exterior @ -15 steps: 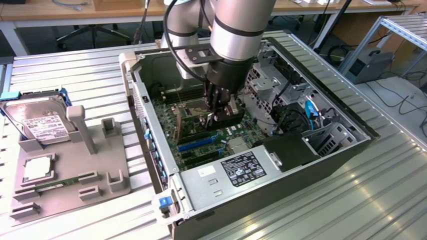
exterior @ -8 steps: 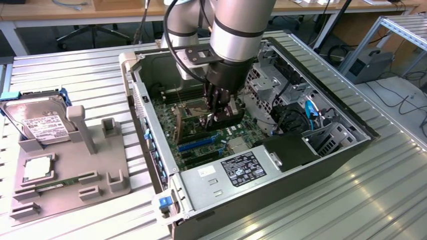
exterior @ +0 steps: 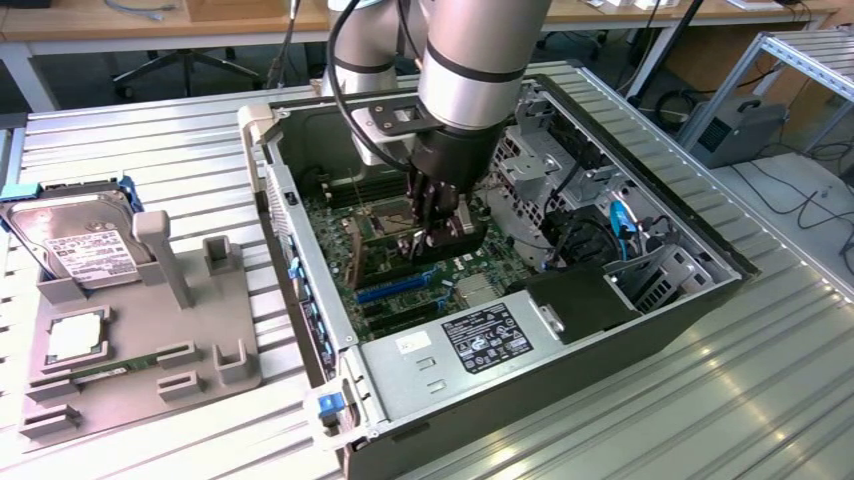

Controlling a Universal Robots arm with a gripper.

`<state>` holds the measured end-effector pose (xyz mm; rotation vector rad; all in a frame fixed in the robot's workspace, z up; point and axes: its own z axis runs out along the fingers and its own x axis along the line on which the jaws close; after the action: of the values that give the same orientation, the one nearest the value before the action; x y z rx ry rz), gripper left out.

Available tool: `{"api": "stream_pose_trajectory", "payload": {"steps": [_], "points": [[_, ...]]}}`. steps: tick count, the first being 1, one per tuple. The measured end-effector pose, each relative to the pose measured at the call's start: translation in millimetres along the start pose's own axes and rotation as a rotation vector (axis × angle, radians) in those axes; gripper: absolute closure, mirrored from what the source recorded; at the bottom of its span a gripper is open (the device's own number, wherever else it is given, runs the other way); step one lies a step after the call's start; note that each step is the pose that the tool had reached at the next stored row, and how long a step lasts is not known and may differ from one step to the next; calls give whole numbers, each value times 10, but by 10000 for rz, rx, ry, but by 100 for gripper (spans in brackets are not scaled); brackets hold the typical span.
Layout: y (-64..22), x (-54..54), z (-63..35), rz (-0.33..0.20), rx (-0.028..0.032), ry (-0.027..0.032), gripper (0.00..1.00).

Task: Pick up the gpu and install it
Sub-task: 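Insert the gpu into the slot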

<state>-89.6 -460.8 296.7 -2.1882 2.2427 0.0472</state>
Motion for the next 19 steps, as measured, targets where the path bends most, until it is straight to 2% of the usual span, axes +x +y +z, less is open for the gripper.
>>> {"api": "stream_pose_trajectory", "payload": {"steps": [11, 13, 19], "points": [[39, 1, 9, -1, -1, 1, 73], [63, 4, 94, 0, 0, 0, 73], [63, 5, 108, -1, 0, 0, 73]]}}
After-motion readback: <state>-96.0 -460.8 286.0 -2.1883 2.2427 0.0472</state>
